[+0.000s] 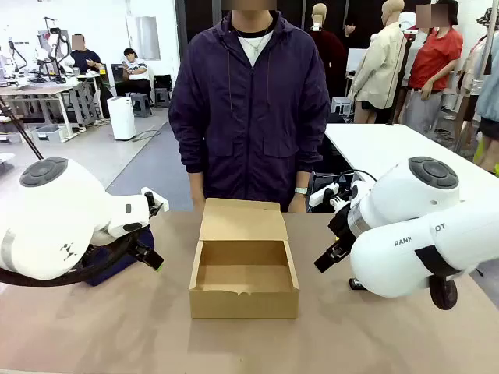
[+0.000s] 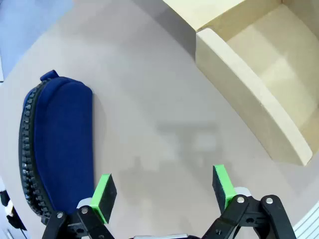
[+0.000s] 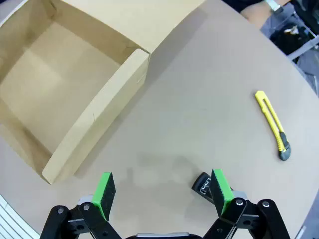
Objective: Pack the items into the box.
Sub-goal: Pick up the item indicated by the person and place it inside the Mailer Box.
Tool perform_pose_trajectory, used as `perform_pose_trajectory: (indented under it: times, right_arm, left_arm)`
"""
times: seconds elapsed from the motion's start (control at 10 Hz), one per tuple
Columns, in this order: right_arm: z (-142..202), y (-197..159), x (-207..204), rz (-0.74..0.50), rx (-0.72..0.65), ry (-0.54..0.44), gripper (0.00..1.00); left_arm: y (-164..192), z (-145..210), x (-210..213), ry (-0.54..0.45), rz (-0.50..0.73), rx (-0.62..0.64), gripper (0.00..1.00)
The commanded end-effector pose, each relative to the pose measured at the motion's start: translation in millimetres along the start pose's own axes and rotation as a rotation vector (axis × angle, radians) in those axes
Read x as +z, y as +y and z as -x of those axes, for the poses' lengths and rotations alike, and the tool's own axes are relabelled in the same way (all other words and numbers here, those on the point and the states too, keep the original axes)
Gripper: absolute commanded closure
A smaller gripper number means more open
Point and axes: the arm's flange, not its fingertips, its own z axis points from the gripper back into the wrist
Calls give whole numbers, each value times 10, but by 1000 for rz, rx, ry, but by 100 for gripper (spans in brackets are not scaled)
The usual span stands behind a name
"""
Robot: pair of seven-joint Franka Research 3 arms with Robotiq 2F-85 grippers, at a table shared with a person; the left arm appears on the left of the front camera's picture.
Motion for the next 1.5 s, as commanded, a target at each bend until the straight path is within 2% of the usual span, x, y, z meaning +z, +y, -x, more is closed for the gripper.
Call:
perform_pose_trajectory:
  times: [0.0,1.4]
  right_arm:
    - [0,0,0,0,0,0,0]
    - [0,1,0,0,1,0,0]
  left_arm:
    - [0,0,1,0,0,0,0]
    - [0,0,1,0,0,0,0]
